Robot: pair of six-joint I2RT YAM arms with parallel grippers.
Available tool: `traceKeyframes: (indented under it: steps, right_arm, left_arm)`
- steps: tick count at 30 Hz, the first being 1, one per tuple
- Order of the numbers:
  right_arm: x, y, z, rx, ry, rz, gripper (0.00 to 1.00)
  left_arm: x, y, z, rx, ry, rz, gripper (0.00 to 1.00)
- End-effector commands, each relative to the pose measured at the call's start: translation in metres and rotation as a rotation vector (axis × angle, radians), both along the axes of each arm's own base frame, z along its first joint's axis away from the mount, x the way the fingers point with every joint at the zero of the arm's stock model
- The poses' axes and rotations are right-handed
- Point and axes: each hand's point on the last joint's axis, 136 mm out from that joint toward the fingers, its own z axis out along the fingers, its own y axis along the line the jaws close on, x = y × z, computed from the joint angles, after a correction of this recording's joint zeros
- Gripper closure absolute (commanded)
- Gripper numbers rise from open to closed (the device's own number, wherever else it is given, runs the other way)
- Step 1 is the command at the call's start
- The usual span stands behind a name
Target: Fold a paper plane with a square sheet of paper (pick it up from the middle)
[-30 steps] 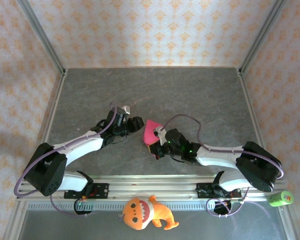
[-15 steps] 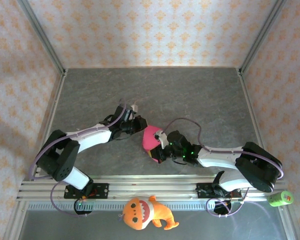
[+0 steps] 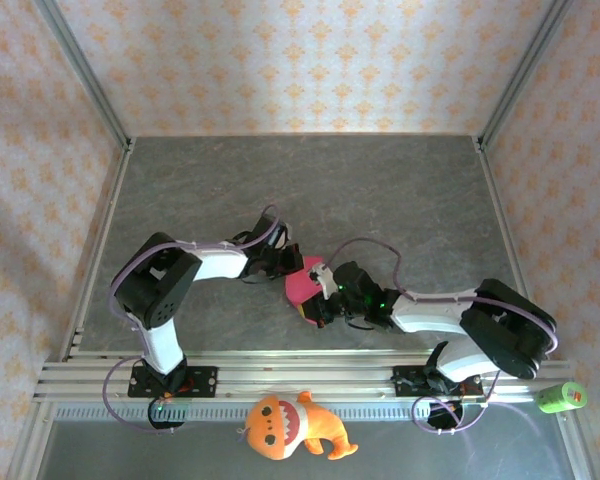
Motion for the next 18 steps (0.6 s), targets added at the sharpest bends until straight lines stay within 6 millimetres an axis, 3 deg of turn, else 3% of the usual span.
traceKeyframes:
  steps: [1, 8, 18]
  right_arm:
    - [0.005, 0.007, 0.006, 0.023, -0.002, 0.015, 1.0]
    - [0.02, -0.003, -0.004, -0.006, 0.033, -0.037, 1.0]
    - [0.049, -0.021, -0.018, -0.088, 0.068, -0.146, 1.0]
  left_arm:
    - [0.001, 0.002, -0.009, 0.055, -0.004, -0.025, 0.96]
    - [-0.011, 0.014, -0.034, 0.098, 0.036, -0.013, 0.99]
    - [-0.006, 0.014, -0.028, 0.098, 0.018, 0.0, 0.99]
